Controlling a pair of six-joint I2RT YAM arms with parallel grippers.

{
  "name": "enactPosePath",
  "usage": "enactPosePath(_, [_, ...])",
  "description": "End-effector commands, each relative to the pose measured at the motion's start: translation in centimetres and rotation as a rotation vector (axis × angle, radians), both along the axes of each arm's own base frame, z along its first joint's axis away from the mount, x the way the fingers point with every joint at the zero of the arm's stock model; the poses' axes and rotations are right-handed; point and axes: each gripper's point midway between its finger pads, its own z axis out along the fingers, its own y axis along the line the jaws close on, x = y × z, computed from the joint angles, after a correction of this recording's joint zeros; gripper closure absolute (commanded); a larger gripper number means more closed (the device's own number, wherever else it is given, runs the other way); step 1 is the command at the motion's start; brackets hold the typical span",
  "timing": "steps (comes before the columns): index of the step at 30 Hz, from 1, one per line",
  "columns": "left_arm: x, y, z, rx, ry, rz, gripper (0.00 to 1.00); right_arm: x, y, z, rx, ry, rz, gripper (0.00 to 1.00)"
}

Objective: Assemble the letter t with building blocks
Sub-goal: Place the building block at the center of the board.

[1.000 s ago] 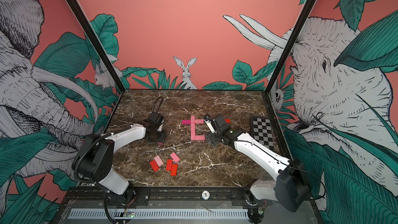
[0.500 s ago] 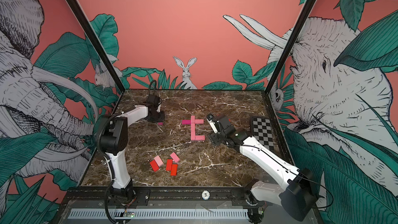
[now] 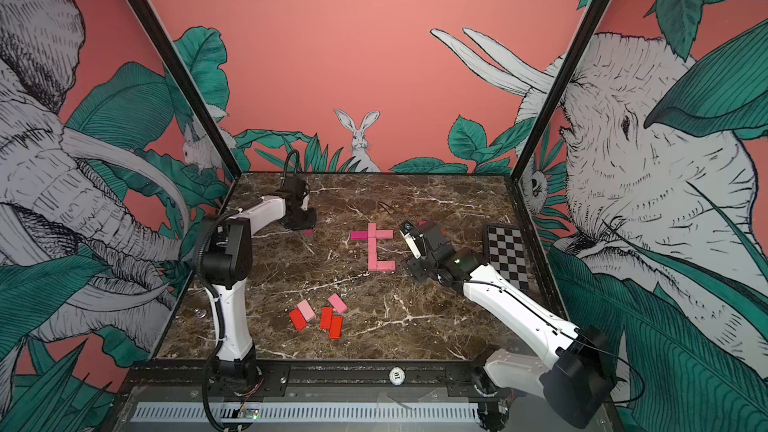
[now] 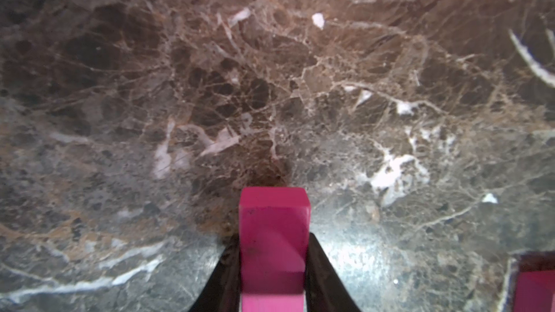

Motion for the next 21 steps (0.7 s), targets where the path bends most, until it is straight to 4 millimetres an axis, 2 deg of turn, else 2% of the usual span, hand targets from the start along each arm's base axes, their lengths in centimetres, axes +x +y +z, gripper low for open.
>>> enactPosePath(1, [-0.7,-0.4,-0.5,-0.02,0.043,-0.012,0.65,0.2,-0.3,-0.2,0.003,0.0,-0.024,0.18])
enactPosePath(14, [-1.8,-0.6,-0.4,-0.034,0.051,-0.028,0.51,0.4,-0.1,-0.4,-0.007,0.006,-0.021,0.18])
enactPosePath(21, [-2.0,-0.2,-0.3,-0.009,0.057,-0.045,0.5,0.4,-0.2,-0.5,-0.013,0.009,-0.024,0.17])
